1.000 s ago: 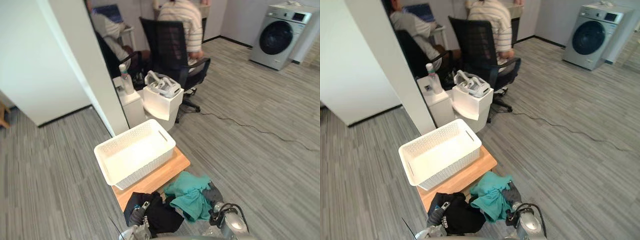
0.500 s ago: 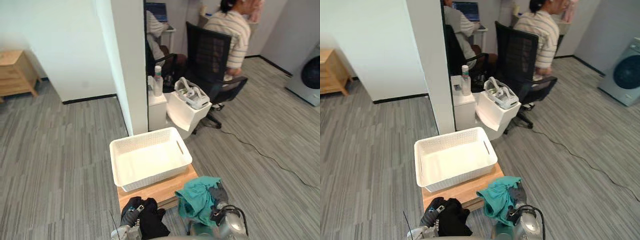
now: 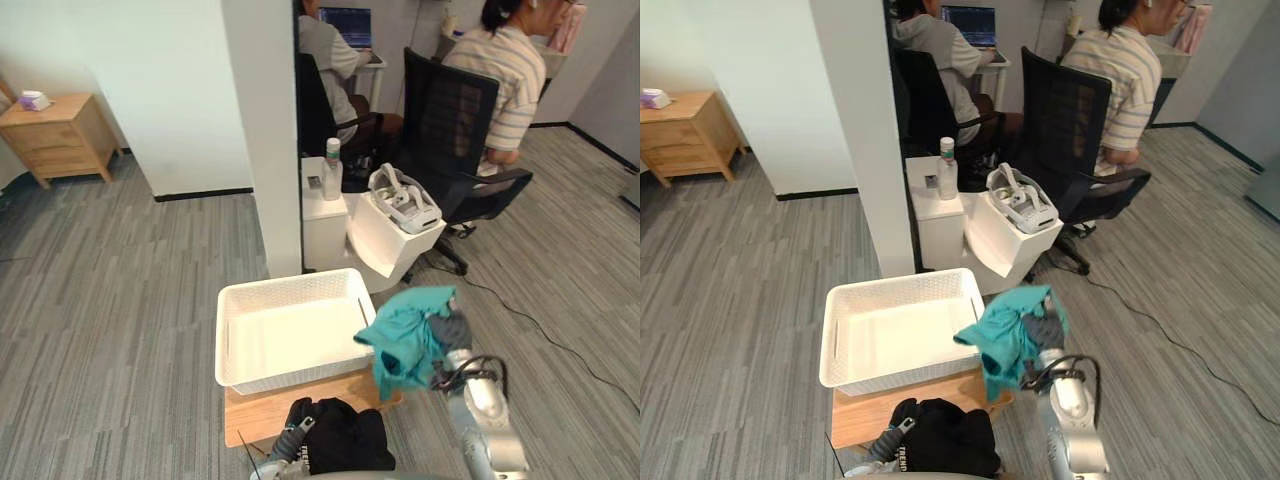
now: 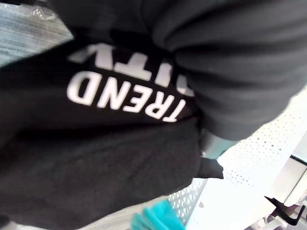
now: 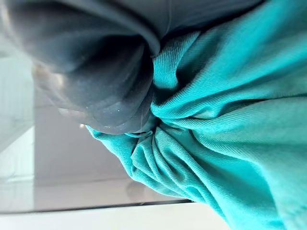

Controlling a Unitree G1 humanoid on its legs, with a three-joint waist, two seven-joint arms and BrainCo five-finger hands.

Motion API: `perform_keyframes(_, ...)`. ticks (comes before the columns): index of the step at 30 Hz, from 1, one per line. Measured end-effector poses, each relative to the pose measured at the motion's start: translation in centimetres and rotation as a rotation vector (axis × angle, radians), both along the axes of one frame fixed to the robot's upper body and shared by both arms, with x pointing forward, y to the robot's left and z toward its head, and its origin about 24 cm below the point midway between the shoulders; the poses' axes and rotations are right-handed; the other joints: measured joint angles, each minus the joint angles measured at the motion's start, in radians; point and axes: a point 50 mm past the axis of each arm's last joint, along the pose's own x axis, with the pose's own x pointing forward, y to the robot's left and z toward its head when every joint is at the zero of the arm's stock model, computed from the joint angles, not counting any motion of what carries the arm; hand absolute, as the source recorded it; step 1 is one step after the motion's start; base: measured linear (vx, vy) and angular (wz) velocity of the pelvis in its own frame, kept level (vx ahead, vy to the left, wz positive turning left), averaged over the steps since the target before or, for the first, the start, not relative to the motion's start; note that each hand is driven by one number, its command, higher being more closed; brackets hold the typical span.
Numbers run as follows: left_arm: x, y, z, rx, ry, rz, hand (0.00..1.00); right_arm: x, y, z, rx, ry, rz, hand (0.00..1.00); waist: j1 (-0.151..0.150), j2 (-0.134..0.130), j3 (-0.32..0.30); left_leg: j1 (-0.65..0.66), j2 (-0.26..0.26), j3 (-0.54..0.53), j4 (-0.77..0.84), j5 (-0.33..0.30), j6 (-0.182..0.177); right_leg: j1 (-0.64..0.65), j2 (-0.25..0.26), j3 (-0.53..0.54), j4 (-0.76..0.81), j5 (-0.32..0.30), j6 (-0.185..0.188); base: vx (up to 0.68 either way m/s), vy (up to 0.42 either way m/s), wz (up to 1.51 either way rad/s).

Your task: Tidy the bed and pick cloth on bed and put in laundry

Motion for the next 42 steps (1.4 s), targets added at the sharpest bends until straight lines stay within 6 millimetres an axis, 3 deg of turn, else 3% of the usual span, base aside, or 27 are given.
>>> perform_keyframes(5, 0.2, 0.5, -0.2, 0.018, 0.007, -0.014, 1.0, 2.7, 0.7, 5.5, -0.097, -0.171, 0.105, 1.0, 0.004, -0.002, -0.007, 0.004, 0.012, 0.042, -0.026, 0.001, -0.006, 0.005, 0.0, -0.016, -0.001, -0.012, -0.001, -0.05, 0.012, 0.12)
perform_keyframes(9, 0.6, 0.6, -0.5, 0.011, 0.004, -0.031, 1.0, 3.7, 1.5, 7.4, -0.12, -0.191, 0.172, 1.0, 0.009, -0.004, -0.007, 0.0, 0.011, 0.032, -0.028, 0.025, -0.005, 0.009, -0.004, -0.03, 0.003, -0.01, -0.002, -0.02, 0.005, 0.12)
perform_keyframes(14, 0.9, 0.8, -0.7, 0.02, 0.013, -0.038, 1.0, 4.3, 3.8, 7.0, -0.151, -0.117, 0.274, 1.0, 0.009, -0.015, -0.009, -0.01, 0.012, 0.006, -0.028, 0.043, -0.011, 0.011, -0.004, -0.054, 0.009, -0.006, -0.008, -0.01, 0.003, 0.16)
perform_keyframes(20, 1.5, 1.2, -0.2, 0.031, -0.003, -0.052, 1.0, 7.2, 6.3, 4.3, -0.25, 0.078, 0.316, 1.0, 0.026, -0.004, 0.002, -0.063, 0.03, -0.04, -0.029, 0.079, -0.008, -0.016, 0.01, -0.1, 0.014, 0.007, -0.026, -0.09, 0.004, 0.2)
perform_keyframes(22, 2.3, 1.3, 0.4, 0.034, -0.033, -0.051, 1.0, 8.1, 6.5, 4.3, -0.276, 0.1, 0.29, 1.0, 0.039, 0.009, 0.038, -0.092, 0.032, -0.053, -0.029, 0.085, -0.003, -0.033, 0.013, -0.119, 0.006, 0.018, -0.027, -0.15, 0.019, 0.2)
perform_keyframes(27, 7.2, 1.7, 4.4, 0.011, -0.263, -0.032, 1.0, 12.0, 6.0, 7.7, -0.364, 0.054, 0.145, 1.0, 0.047, 0.047, 0.207, -0.249, 0.036, -0.047, -0.028, 0.104, 0.007, -0.146, 0.009, -0.171, -0.041, 0.084, -0.015, -0.23, 0.061, 0.34)
perform_keyframes(30, 8.7, 1.6, 6.2, -0.001, -0.36, -0.026, 1.0, 13.3, 5.4, 7.7, -0.404, 0.084, 0.089, 1.0, 0.074, 0.065, 0.291, -0.285, 0.036, -0.05, -0.028, 0.113, 0.007, -0.163, 0.007, -0.188, -0.058, 0.11, -0.017, -0.17, 0.05, 0.2)
perform_keyframes(32, 9.1, 1.4, 6.9, -0.011, -0.393, -0.025, 1.0, 13.8, 5.0, 7.7, -0.421, 0.102, 0.068, 1.0, 0.074, 0.077, 0.308, -0.31, 0.036, -0.053, -0.028, 0.128, 0.011, -0.178, 0.005, -0.204, -0.058, 0.114, -0.016, -0.09, 0.024, 0.2)
perform_keyframes(33, 9.4, 1.3, 7.4, -0.028, -0.415, -0.019, 1.0, 14.4, 4.5, 7.9, -0.437, 0.115, 0.038, 0.0, 0.078, 0.089, 0.33, -0.318, 0.038, -0.055, -0.028, 0.152, 0.016, -0.184, 0.007, -0.207, -0.058, 0.124, -0.021, -0.1, 0.029, 0.08)
perform_keyframes(37, 10.1, 0.9, 8.8, -0.045, -0.48, -0.03, 1.0, 15.9, 1.7, 9.1, -0.518, 0.13, -0.101, 0.0, 0.097, 0.106, 0.383, -0.337, 0.032, -0.057, -0.027, 0.203, 0.032, -0.19, 0.001, -0.21, -0.072, 0.139, -0.016, -0.08, 0.03, 0.04)
perform_keyframes(42, 10.4, 1.3, 9.1, -0.042, -0.507, -0.056, 1.0, 16.5, -0.9, 8.7, -0.56, 0.17, -0.214, 0.0, 0.102, 0.106, 0.395, -0.342, 0.017, -0.058, -0.022, 0.222, 0.04, -0.187, -0.012, -0.219, -0.071, 0.149, -0.017, 0.03, -0.004, 0.09)
